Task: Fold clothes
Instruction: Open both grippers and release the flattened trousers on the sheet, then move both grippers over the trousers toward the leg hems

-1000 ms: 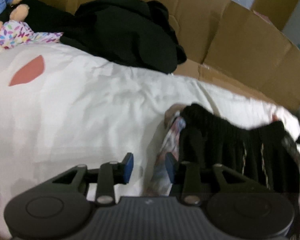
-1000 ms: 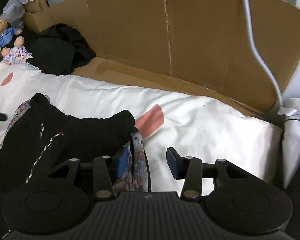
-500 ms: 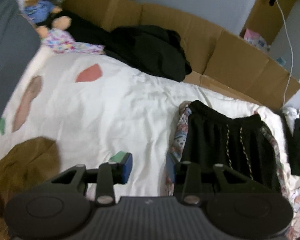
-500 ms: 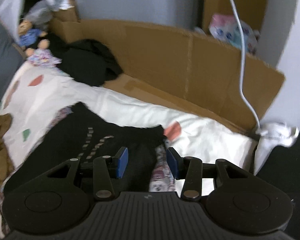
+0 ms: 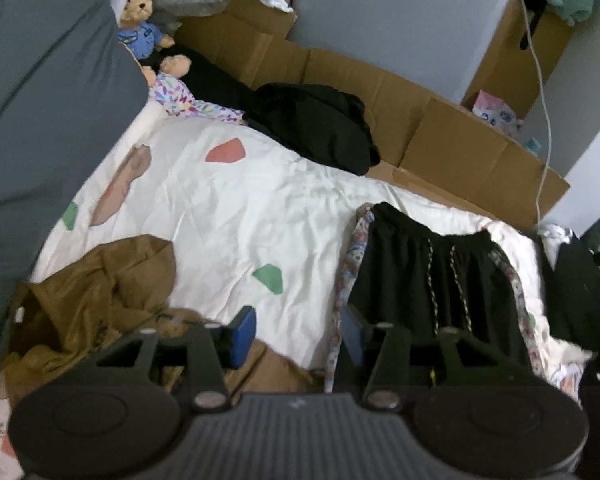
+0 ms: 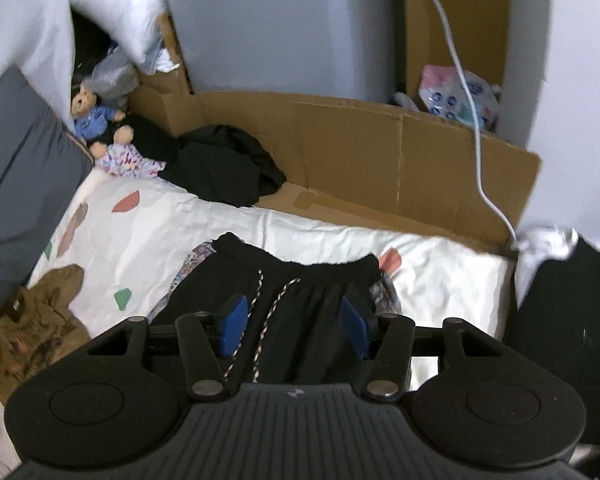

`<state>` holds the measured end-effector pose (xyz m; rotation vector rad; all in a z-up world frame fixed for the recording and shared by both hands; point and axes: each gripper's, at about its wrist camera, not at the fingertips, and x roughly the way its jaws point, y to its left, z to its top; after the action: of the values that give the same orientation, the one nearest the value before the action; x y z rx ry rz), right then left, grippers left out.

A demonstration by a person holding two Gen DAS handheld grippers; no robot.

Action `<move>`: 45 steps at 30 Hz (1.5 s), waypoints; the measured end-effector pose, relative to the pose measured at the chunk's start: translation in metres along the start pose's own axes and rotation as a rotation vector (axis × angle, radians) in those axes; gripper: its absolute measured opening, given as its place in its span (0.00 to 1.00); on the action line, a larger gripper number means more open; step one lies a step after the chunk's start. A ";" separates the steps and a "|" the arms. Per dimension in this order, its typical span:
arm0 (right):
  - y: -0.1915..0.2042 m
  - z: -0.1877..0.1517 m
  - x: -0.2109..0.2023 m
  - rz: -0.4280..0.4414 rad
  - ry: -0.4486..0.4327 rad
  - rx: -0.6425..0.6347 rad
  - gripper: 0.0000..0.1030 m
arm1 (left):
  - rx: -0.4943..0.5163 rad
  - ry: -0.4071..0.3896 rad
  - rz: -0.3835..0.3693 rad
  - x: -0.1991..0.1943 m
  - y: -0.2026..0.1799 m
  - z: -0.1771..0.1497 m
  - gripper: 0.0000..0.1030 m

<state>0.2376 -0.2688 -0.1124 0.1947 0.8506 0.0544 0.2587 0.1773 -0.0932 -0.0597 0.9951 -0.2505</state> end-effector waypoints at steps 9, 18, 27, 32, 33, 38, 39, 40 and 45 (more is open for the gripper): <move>0.009 -0.030 -0.024 0.007 -0.028 0.014 0.61 | -0.009 -0.024 0.049 -0.053 0.015 -0.028 0.54; 0.024 -0.049 -0.024 0.036 -0.032 0.009 0.62 | 0.012 0.008 0.087 -0.056 0.020 -0.055 0.57; 0.038 -0.073 -0.024 0.078 -0.020 -0.007 0.62 | 0.027 0.017 0.046 -0.059 0.017 -0.074 0.57; 0.046 -0.082 -0.017 0.096 -0.003 -0.012 0.62 | 0.050 0.078 0.037 -0.039 0.011 -0.089 0.57; 0.047 -0.085 -0.014 0.096 0.004 -0.014 0.62 | 0.048 0.087 0.030 -0.034 0.011 -0.093 0.56; 0.050 -0.100 0.001 0.102 0.042 -0.012 0.62 | 0.060 0.138 -0.004 -0.008 0.005 -0.111 0.54; 0.050 -0.104 0.004 0.105 0.052 -0.009 0.62 | 0.068 0.150 -0.003 -0.002 0.003 -0.115 0.52; 0.050 -0.108 0.007 0.107 0.058 -0.006 0.62 | 0.076 0.162 -0.002 0.003 0.002 -0.118 0.50; 0.048 -0.131 0.022 0.105 0.102 0.012 0.62 | 0.062 0.197 -0.020 0.028 0.005 -0.138 0.41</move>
<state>0.1551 -0.1993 -0.2039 0.2500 0.9419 0.1588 0.1591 0.1841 -0.1922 0.0124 1.1822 -0.3095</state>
